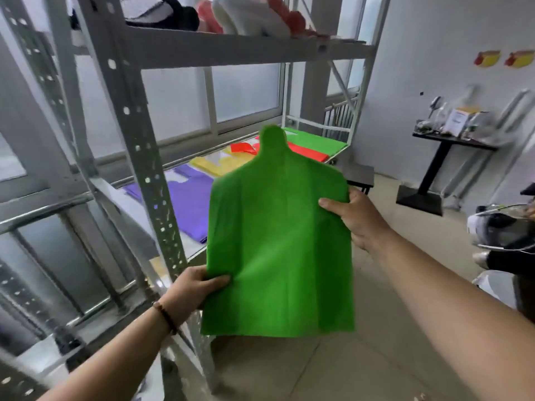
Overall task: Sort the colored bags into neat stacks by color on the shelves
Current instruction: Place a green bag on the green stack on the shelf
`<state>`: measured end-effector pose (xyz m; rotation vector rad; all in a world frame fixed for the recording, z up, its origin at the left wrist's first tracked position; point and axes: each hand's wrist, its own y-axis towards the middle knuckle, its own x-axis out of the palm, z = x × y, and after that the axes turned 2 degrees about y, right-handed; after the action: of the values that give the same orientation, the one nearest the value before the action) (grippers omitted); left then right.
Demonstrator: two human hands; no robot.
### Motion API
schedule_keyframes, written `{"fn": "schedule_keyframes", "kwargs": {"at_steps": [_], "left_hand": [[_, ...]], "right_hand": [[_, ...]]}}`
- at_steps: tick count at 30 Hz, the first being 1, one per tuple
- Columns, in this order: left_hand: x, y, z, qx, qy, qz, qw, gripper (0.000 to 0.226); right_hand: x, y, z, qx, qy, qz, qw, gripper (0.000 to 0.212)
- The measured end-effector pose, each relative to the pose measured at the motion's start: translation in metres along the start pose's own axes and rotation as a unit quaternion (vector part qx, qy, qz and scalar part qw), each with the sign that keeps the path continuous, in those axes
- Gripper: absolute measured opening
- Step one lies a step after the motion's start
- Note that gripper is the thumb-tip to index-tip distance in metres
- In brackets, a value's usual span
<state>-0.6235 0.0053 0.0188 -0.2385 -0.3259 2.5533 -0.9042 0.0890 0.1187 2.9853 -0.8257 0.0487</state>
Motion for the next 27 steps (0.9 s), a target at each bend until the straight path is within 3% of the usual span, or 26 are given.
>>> {"fn": "schedule_keyframes", "kwargs": {"at_steps": [6, 16, 23, 27], "left_hand": [[0.061, 0.121, 0.043, -0.003, 0.012, -0.092, 0.996, 0.017], [0.144, 0.277, 0.097, -0.020, 0.042, -0.149, 0.988, 0.013], [0.231, 0.393, 0.127, 0.001, 0.047, -0.137, 0.989, 0.024], [0.285, 0.457, 0.156, 0.021, 0.009, -0.115, 0.993, 0.042]], "right_hand": [[-0.080, 0.093, 0.012, 0.053, -0.001, 0.073, 0.996, 0.037], [-0.180, 0.225, 0.040, 0.089, 0.046, 0.121, 0.988, 0.030], [-0.280, 0.341, 0.059, 0.087, 0.081, 0.127, 0.985, 0.019], [-0.338, 0.428, 0.054, 0.088, 0.070, 0.091, 0.989, 0.034]]}}
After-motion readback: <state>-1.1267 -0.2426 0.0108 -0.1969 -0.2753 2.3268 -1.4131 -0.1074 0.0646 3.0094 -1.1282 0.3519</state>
